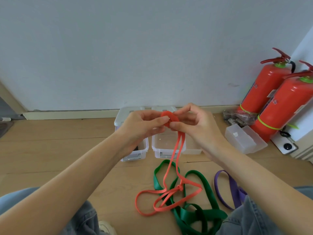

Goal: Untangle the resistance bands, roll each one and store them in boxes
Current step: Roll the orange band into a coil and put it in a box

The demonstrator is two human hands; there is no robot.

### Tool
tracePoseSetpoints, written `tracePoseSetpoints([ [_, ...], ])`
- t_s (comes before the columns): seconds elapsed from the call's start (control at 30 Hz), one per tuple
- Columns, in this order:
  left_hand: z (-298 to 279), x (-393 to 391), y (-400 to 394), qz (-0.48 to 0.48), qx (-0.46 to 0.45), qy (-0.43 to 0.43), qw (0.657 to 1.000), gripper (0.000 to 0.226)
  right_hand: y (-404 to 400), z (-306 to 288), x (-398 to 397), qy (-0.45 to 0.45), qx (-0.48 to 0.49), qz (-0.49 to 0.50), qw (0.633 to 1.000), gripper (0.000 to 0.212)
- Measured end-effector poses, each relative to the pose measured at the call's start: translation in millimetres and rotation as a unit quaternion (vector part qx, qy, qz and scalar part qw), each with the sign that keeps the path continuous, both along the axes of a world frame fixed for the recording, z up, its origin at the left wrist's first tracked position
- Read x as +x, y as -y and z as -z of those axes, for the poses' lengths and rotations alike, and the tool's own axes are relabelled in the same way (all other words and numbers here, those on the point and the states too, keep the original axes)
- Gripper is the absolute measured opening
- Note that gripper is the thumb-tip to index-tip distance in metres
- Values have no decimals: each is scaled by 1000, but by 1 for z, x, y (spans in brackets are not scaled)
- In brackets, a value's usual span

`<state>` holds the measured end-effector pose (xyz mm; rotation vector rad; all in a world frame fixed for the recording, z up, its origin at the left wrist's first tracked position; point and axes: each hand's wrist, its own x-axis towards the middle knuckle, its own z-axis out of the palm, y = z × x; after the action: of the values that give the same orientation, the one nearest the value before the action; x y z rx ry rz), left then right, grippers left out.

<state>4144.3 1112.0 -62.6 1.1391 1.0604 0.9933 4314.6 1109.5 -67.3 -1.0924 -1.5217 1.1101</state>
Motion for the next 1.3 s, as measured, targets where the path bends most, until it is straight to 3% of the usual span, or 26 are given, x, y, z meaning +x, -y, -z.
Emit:
tracePoseSetpoints([
  [0.03,-1,-2,-1,17,37,-84,996,11,-2,-1,3,55,34,-4,998,21],
  [0.1,0,-2,-1,47,129,-281,950,15,-3,0,4,214,111,-23,970,26],
  [0.13,1,-1,-1,58,155,-343,924,18,-2,3,2,266,133,-33,954,27],
  [0.2,2,2,1,60,167,-387,905,21,1,7,0,272,126,-46,953,29],
  [0.27,-2,-1,1,46,156,-363,917,18,0,5,2,188,83,-41,978,32],
  [0.4,-9,-11,-4,-26,81,-157,984,17,-4,-1,8,-44,-30,-15,998,29],
  [0.5,-10,-8,-3,-30,29,3,999,22,2,0,-2,-139,-66,-39,987,31],
  [0.6,-4,0,1,-26,8,97,995,24,4,0,-6,-153,-53,-13,987,28],
  [0.67,2,3,3,-31,8,71,997,16,2,1,-3,-107,-37,11,993,21],
  [0.73,4,2,4,-26,34,-24,999,11,2,0,1,-49,-12,11,999,20],
  [0.83,4,0,4,28,81,-191,978,17,2,-4,2,97,83,-7,992,34],
  [0.93,5,3,6,46,102,-250,962,16,4,-5,-1,201,142,-25,969,42],
  [1.03,2,0,6,11,83,-214,973,13,2,-6,0,133,94,-40,986,37],
  [1.13,-4,-5,3,-15,60,-92,994,10,-3,-7,5,10,10,-29,999,25],
  [1.3,-9,-6,-1,-62,30,24,997,9,2,0,-2,-14,-17,-15,1000,28],
])
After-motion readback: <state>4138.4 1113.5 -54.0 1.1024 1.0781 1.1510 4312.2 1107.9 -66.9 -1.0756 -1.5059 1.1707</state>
